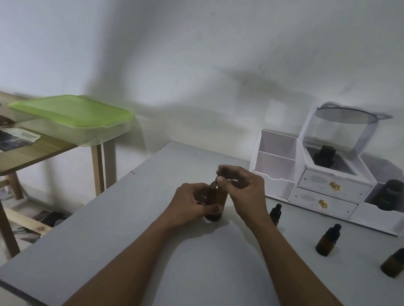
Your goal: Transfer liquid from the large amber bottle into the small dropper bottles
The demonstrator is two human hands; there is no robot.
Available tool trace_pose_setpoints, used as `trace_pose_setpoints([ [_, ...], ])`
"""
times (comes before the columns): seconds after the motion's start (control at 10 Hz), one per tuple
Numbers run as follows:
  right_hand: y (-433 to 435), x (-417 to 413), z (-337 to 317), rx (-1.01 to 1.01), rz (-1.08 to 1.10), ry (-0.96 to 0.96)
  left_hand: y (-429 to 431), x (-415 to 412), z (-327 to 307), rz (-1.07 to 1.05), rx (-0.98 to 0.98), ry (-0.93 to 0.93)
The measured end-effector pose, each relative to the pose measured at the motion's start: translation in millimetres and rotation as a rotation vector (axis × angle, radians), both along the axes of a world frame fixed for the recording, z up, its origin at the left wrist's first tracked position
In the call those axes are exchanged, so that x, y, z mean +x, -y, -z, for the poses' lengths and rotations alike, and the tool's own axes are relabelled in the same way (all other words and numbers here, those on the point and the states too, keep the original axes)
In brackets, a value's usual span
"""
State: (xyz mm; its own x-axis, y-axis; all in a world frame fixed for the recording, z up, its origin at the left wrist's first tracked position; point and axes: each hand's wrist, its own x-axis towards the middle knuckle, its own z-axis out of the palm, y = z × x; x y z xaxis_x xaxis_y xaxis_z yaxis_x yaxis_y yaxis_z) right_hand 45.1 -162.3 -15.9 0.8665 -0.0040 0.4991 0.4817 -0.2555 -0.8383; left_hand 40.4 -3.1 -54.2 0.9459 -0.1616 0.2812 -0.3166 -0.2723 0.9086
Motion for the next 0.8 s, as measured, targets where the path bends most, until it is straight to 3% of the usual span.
trace_pose_setpoints([
  [0.8,-9.8,-13.8,23.3,-0.018,0.119,0.096,6.3,-16.1,-0.3,-0.022,0.014,0.008],
])
